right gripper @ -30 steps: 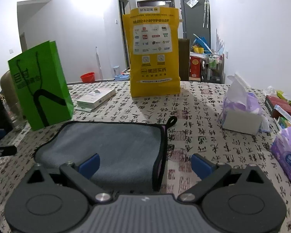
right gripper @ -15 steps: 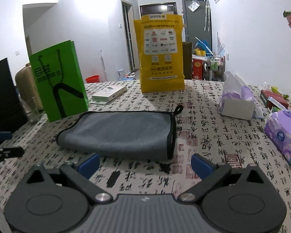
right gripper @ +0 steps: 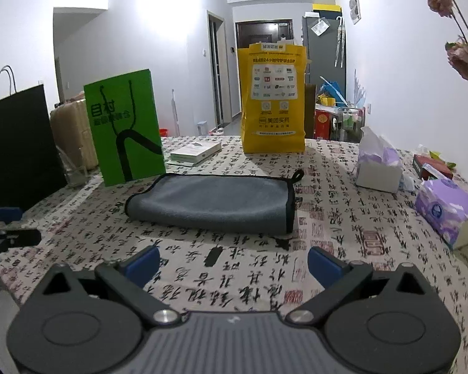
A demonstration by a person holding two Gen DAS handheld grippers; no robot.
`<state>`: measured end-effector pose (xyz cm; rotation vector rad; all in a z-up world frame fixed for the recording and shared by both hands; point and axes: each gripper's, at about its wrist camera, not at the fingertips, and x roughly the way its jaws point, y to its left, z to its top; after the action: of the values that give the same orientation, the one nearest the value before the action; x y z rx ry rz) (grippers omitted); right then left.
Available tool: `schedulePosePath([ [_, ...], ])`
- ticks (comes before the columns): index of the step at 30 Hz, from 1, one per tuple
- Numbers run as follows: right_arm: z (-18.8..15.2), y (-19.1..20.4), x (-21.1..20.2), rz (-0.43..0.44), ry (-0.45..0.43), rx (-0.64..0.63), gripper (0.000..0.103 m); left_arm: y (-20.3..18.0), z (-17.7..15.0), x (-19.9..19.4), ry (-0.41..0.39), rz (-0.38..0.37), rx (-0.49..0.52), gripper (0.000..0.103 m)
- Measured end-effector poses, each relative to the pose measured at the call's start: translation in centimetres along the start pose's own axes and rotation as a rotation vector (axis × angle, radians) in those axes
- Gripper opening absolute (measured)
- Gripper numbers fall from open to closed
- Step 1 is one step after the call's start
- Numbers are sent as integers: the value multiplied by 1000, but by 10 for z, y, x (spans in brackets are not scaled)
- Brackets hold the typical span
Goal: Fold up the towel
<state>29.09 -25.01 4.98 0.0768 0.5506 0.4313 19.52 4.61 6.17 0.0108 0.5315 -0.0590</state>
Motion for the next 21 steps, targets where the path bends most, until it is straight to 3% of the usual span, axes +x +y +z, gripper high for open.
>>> schedulePosePath([
  [21,-51,34,-70,13,-82,4,102,-11,-53,-77,-89,11,-23,103],
])
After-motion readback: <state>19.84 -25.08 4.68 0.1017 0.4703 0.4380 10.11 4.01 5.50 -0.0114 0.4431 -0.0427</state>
